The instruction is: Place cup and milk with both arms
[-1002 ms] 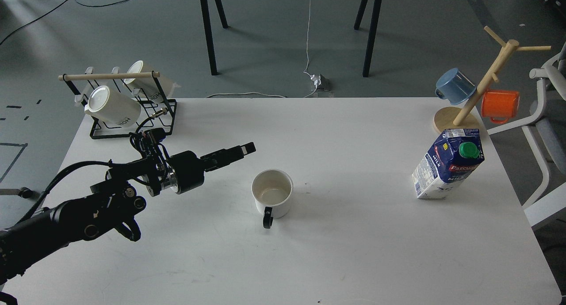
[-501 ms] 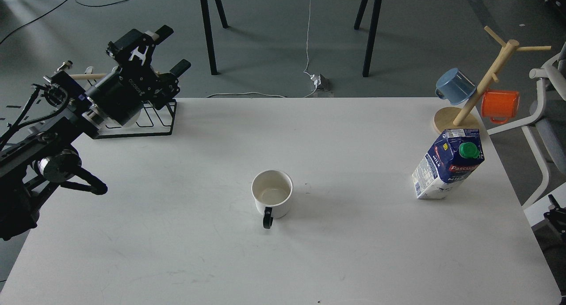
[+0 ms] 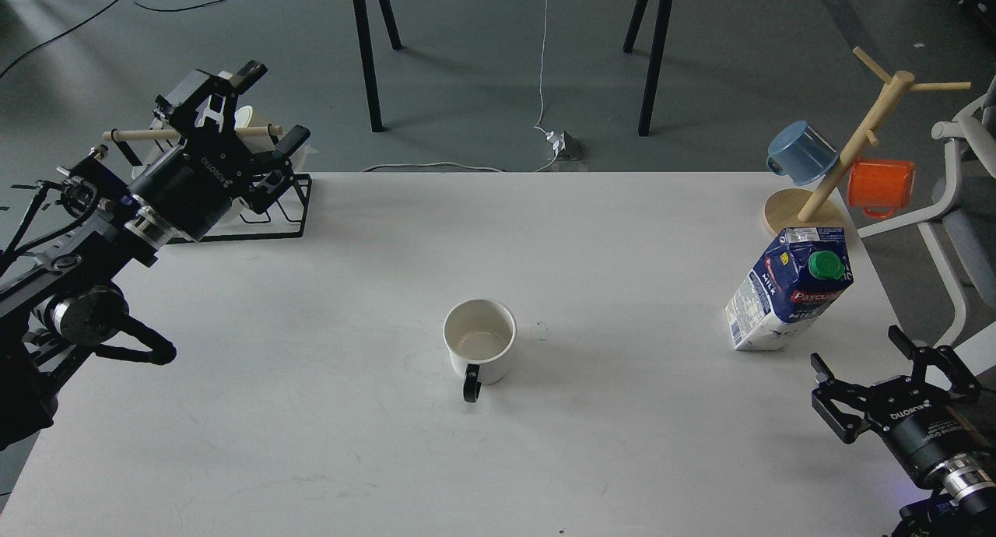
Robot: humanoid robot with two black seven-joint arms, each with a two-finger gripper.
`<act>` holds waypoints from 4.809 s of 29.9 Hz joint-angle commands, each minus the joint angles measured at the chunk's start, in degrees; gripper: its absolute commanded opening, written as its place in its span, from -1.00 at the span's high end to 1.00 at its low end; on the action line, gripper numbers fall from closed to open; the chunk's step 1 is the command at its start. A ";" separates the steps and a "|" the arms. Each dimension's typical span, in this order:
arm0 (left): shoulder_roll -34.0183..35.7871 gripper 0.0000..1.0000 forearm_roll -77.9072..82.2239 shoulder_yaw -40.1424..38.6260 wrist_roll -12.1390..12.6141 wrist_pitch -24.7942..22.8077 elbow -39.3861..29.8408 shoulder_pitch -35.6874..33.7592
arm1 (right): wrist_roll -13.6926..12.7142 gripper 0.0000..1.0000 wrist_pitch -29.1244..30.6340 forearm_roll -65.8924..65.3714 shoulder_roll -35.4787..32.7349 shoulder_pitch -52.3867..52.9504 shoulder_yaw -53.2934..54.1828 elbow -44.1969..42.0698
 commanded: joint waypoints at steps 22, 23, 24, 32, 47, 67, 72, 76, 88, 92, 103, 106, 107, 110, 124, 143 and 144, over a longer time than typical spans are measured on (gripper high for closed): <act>-0.32 -0.87 0.02 0.08 0.00 0.01 0.10 2.70 | -0.02 -0.99 0.00 -1.91 7.93 6.90 0.63 -6.65; -0.32 -0.87 0.02 0.08 0.00 0.01 0.10 2.70 | -0.02 -0.99 0.00 -1.91 8.02 7.25 0.37 -7.01; -0.32 -0.88 0.02 0.08 0.00 0.01 0.10 2.70 | -0.02 -0.99 0.00 -1.91 7.93 7.51 0.19 -7.18; 0.12 -0.88 0.02 0.08 0.00 0.01 0.10 3.93 | -0.02 -0.99 0.00 -1.82 8.10 7.87 0.72 -8.94; -0.23 -0.88 0.02 0.16 0.00 0.01 0.18 5.25 | -0.02 -0.99 0.00 -1.82 9.95 9.71 0.46 -13.07; 0.48 -0.89 0.02 -0.28 0.00 0.01 0.36 7.53 | -0.02 -0.99 0.00 -1.91 12.76 12.70 -0.33 -13.34; 0.39 -0.89 0.02 -0.36 0.00 0.01 0.36 7.53 | -0.02 -0.99 0.00 -1.91 13.73 14.02 -0.33 -14.13; 0.39 -0.89 0.02 -0.45 0.00 0.01 0.36 7.53 | -0.02 -0.99 0.00 -1.91 14.08 14.46 -0.34 -14.39; 0.48 -0.91 -0.07 -0.54 0.00 0.01 0.89 9.47 | 0.06 -0.88 0.00 -2.08 15.05 15.16 -0.07 -16.33; 0.39 -0.92 -0.07 -0.54 0.00 0.01 0.89 9.38 | -0.02 -0.81 0.00 -2.09 15.05 15.25 0.10 -16.85; 0.21 -0.93 -0.07 -0.45 0.00 0.01 1.15 9.47 | -0.02 -0.48 0.00 -2.35 16.28 15.69 -0.07 -16.15; 0.21 -0.93 -0.07 -0.45 0.00 0.01 1.41 9.47 | -0.11 -0.45 0.00 -2.44 17.42 16.22 -0.16 -15.89; 0.21 -0.93 -0.07 -0.45 0.00 0.01 1.41 9.47 | -0.11 -0.45 0.00 -2.44 17.68 16.30 -0.16 -15.54; 0.21 -0.93 -0.07 -0.45 0.00 0.01 1.41 9.55 | -0.11 -0.45 0.00 -2.44 18.21 16.39 -0.25 -14.92; 0.04 -0.94 0.01 -0.19 0.00 0.01 1.85 9.73 | -0.20 -0.40 0.00 -3.76 19.36 15.95 -0.51 -11.93; -0.05 -0.96 0.02 0.08 0.00 0.01 2.56 9.73 | -0.20 -0.02 0.00 -3.84 19.44 15.51 -0.42 -8.42; -0.05 -0.96 0.02 0.08 0.00 0.01 2.64 9.73 | -0.20 -0.02 0.00 -3.84 19.53 15.51 -0.42 -7.89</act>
